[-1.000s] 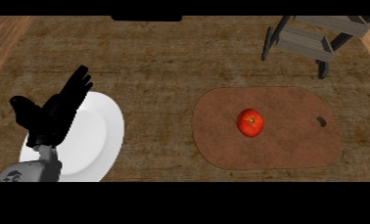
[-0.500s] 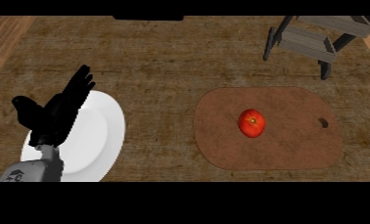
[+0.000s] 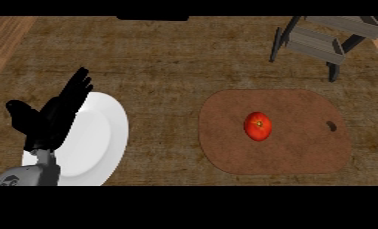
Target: Pick the cupcake from the cutting board and place it in the tiered basket
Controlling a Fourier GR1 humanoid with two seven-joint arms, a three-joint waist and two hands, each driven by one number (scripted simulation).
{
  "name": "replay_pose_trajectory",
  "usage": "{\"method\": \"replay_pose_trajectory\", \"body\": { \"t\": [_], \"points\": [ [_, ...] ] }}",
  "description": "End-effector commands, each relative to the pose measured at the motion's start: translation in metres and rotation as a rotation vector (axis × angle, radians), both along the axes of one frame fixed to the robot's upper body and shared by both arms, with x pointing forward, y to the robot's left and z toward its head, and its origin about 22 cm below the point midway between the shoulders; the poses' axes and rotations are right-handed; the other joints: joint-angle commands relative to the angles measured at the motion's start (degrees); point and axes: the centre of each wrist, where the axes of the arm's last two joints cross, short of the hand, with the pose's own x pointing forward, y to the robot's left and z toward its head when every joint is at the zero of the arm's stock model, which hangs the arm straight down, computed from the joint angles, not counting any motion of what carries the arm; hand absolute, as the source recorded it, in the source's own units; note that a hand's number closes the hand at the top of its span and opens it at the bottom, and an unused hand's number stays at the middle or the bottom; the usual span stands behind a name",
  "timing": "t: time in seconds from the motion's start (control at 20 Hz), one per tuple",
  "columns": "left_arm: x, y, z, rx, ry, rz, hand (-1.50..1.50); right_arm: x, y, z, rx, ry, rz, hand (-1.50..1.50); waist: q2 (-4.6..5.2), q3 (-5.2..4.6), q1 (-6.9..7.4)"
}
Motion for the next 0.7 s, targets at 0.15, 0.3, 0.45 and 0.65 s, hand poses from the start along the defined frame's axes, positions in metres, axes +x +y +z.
{"method": "replay_pose_trajectory", "body": {
  "t": [0.15, 0.3, 0.45, 0.65],
  "points": [
    [0.002, -0.015, 0.009, -0.007, 0.007, 0.000, 0.00, 0.012, 0.014, -0.009, -0.009, -0.031, 0.005, -1.50, 0.11, 0.02, 0.39],
    [-0.001, -0.011, 0.003, -0.003, 0.003, -0.011, 0.00, 0.012, 0.020, 0.008, 0.062, -0.039, 0.014, -1.50, 0.03, 0.00, 0.31],
    [-0.008, -0.004, 0.000, -0.001, 0.003, -0.002, 0.00, 0.004, 0.003, 0.018, 0.178, -0.048, 0.009, -1.50, -0.21, -0.01, -0.23],
    [0.005, -0.022, -0.002, -0.017, 0.002, 0.001, 0.00, 0.008, 0.009, 0.018, 0.372, -0.058, -0.009, -1.50, 0.11, 0.00, 0.08]
  ]
}}
